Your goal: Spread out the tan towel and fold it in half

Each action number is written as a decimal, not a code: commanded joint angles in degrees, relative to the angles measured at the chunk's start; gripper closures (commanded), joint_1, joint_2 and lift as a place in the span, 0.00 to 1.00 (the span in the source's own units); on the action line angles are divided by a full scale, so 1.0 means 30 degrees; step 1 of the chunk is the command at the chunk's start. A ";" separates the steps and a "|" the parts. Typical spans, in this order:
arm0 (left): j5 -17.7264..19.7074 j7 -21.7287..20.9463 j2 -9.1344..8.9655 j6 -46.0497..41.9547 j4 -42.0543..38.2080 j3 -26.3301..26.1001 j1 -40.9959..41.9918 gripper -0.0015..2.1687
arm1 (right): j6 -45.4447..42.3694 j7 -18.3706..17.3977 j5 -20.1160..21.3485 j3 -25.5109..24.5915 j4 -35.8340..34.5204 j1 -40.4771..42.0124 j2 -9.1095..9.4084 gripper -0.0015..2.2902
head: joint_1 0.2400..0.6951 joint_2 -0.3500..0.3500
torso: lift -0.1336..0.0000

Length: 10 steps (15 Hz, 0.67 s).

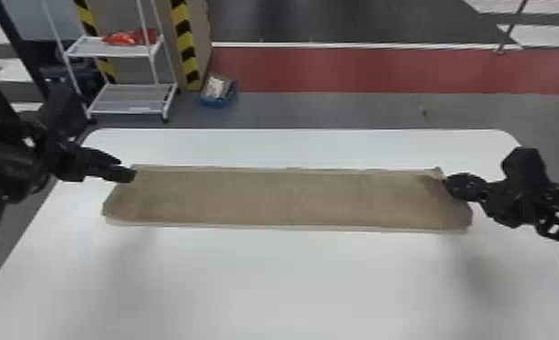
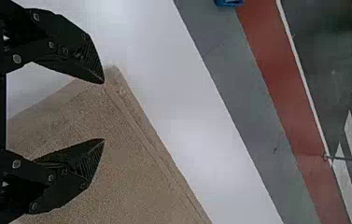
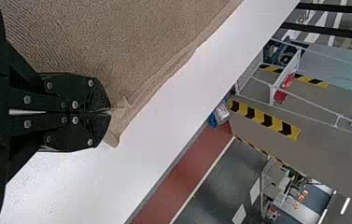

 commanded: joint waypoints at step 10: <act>0.0201 0.3779 -0.1543 0.3513 0.2240 0.0255 -0.2153 0.25 | -0.0344 0.0503 -0.1162 0.0090 -0.0820 0.1405 -0.0650 0.62 | 1.00 0.53 | 0.07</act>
